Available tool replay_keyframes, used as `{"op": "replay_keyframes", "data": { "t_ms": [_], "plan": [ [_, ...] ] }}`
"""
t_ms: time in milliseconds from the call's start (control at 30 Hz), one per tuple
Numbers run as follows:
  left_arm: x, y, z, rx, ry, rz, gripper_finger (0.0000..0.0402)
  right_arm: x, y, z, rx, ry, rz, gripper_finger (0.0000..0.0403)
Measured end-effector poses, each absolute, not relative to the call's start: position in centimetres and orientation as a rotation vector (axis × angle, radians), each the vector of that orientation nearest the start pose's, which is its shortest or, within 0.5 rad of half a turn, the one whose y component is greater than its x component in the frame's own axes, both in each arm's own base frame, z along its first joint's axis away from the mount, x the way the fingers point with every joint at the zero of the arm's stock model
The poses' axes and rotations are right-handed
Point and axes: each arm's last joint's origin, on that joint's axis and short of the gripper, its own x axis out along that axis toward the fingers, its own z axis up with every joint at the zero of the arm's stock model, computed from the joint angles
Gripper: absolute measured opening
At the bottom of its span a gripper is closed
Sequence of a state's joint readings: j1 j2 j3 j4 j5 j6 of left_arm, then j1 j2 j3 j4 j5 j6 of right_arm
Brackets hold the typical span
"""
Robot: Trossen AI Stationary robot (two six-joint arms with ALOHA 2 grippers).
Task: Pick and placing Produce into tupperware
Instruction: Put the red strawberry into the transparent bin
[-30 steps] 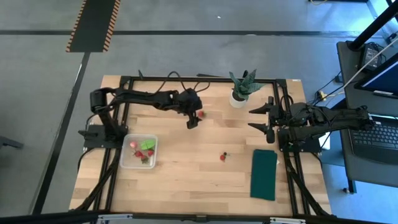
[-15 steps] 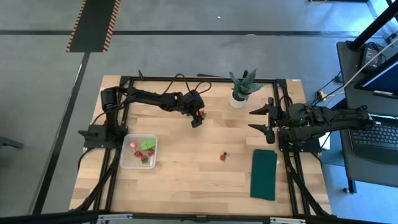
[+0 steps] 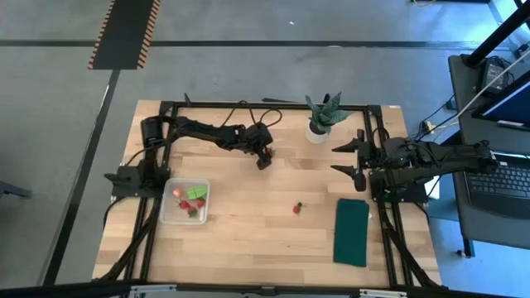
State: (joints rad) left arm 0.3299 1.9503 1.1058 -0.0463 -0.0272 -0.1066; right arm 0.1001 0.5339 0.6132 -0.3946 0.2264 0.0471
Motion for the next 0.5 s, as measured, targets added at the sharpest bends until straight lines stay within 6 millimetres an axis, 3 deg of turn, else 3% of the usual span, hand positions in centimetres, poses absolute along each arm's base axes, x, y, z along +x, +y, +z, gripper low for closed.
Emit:
{"op": "replay_keyframes", "data": {
  "t_ms": [100, 500],
  "plan": [
    [36.61, 12.44, 12.08, -0.246, 0.89, 0.397, 0.033, 12.34, 0.59, 28.71, -0.005, 0.31, -0.133, 0.0264],
    [36.98, 12.57, 12.26, -0.226, 0.841, 0.422, 0.0313, 12.23, 0.58, 28.36, -0.01, 0.348, -0.133, 0.0264]
  ]
}}
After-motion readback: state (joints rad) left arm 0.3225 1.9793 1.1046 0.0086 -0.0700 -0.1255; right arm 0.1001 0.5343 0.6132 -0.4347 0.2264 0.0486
